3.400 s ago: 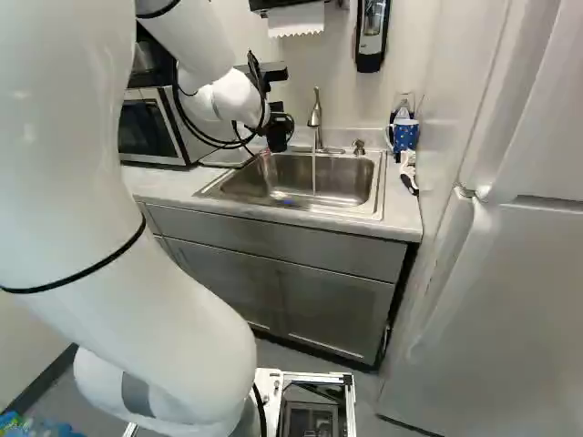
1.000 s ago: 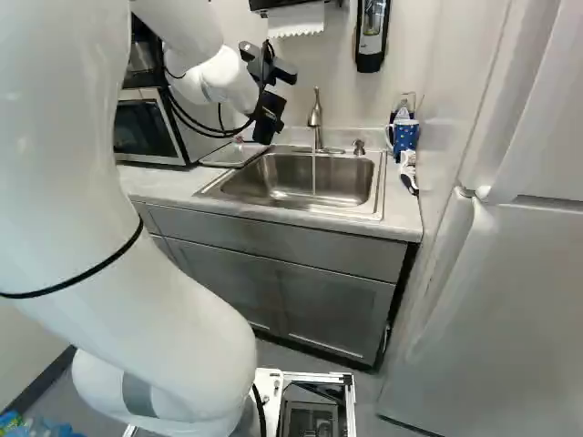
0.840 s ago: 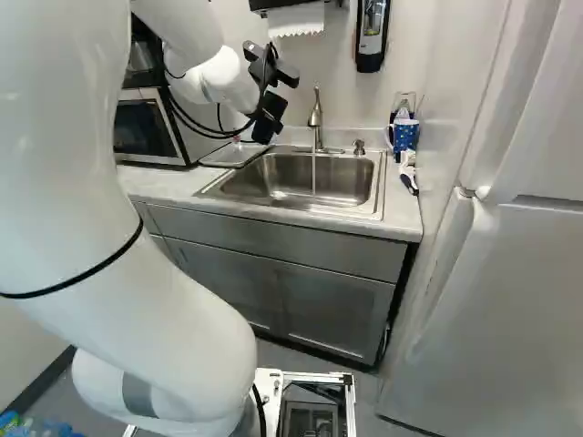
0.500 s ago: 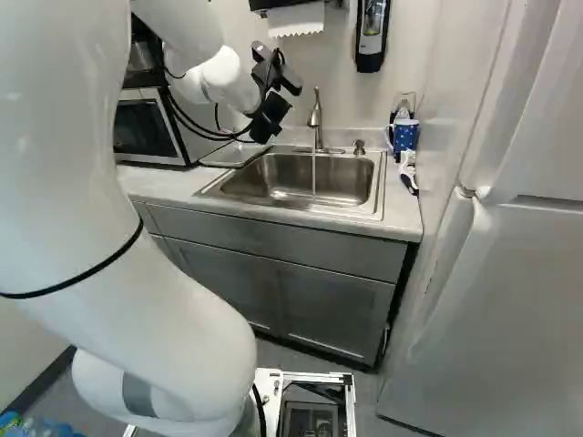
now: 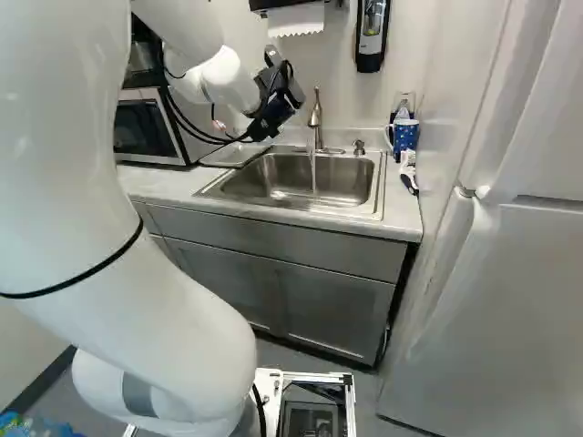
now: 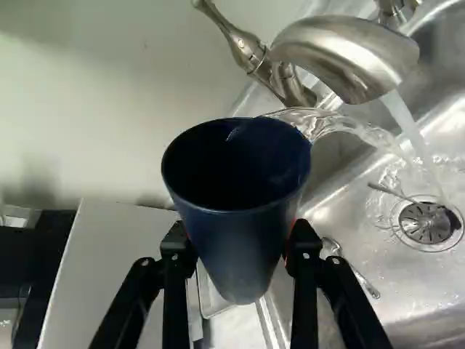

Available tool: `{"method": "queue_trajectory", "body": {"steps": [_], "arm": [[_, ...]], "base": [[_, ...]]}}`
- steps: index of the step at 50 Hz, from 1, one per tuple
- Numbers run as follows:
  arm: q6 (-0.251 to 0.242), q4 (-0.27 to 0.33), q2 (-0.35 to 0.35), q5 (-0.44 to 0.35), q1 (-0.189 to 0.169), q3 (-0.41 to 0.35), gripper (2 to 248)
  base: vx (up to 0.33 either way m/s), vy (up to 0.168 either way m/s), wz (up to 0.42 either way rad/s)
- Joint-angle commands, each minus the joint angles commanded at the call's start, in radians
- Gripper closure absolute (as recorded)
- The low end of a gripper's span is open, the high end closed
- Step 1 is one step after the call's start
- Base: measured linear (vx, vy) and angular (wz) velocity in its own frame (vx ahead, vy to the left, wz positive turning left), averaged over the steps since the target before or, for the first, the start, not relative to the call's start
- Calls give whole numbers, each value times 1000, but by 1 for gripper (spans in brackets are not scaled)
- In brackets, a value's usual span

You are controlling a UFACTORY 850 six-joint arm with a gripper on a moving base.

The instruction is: Rinse the cup and place it in the tray

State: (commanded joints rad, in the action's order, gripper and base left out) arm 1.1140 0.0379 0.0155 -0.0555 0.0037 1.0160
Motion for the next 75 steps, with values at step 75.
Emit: {"method": "queue_trajectory", "body": {"steps": [75], "arm": [[788,0,0,0,0,0,125]], "base": [[0,0,0]]}}
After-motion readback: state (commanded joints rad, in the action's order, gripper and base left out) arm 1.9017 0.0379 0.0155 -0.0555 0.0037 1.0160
